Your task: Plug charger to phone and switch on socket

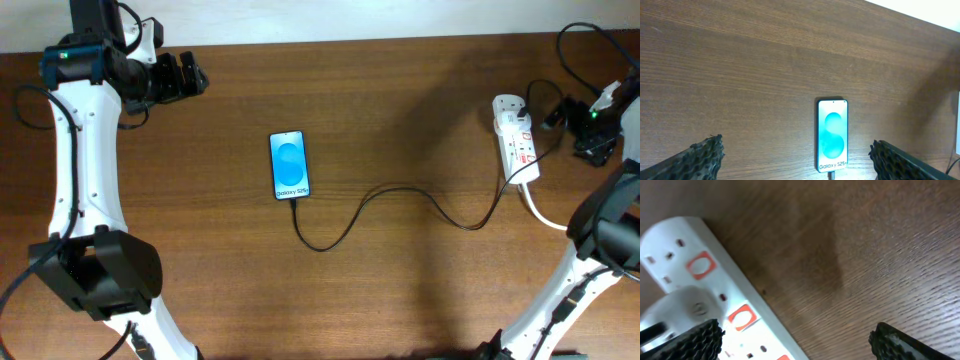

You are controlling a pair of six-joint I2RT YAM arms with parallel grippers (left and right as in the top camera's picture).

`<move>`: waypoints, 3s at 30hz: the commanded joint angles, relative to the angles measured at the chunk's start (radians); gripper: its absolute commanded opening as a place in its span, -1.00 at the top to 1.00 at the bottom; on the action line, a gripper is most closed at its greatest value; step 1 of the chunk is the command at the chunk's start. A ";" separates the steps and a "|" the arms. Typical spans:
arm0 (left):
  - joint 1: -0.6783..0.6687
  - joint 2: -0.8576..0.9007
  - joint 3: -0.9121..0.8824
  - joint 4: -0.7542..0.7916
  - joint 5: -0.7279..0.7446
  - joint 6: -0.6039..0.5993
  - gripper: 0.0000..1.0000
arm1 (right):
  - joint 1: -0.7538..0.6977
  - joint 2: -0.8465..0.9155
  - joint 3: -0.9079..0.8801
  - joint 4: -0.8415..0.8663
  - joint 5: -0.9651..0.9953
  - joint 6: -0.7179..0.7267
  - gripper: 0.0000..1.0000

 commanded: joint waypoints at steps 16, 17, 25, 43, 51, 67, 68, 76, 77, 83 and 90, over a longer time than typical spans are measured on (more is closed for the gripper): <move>0.002 0.005 -0.001 0.002 -0.007 -0.009 -0.99 | 0.059 0.094 -0.019 0.004 0.020 0.008 -0.97; 0.002 0.005 -0.001 0.002 -0.008 -0.009 -0.99 | 0.059 0.094 -0.019 -0.009 0.020 0.008 -0.97; 0.002 0.005 -0.001 0.002 -0.008 -0.009 -0.99 | 0.082 0.094 -0.022 -0.040 0.020 0.008 -0.97; 0.002 0.005 -0.001 0.002 -0.007 -0.009 -0.99 | 0.047 0.089 0.019 -0.097 0.045 0.021 -0.97; 0.002 0.005 -0.001 0.002 -0.008 -0.009 -0.99 | -0.106 -0.140 0.159 -0.303 0.016 0.062 -0.97; 0.002 0.005 -0.001 0.002 -0.007 -0.009 -0.99 | 0.156 -0.855 0.159 -0.570 -0.162 -0.159 -0.97; 0.002 0.005 -0.001 0.002 -0.007 -0.009 -0.99 | 0.204 -0.872 0.159 -0.590 -0.148 -0.161 -0.97; 0.002 0.005 -0.001 0.002 -0.007 -0.009 -0.99 | 0.413 -0.888 0.154 -0.667 -0.103 -0.161 -0.97; 0.002 0.005 -0.001 0.002 -0.007 -0.009 -0.99 | 0.413 -0.886 0.154 -0.667 -0.103 -0.161 -0.97; 0.002 0.005 -0.001 0.002 -0.007 -0.009 -0.99 | 0.413 -0.885 0.154 -0.667 -0.103 -0.161 -0.97; 0.002 0.005 -0.001 0.002 -0.008 -0.009 -0.99 | 0.413 -0.885 0.154 -0.667 -0.103 -0.161 -0.97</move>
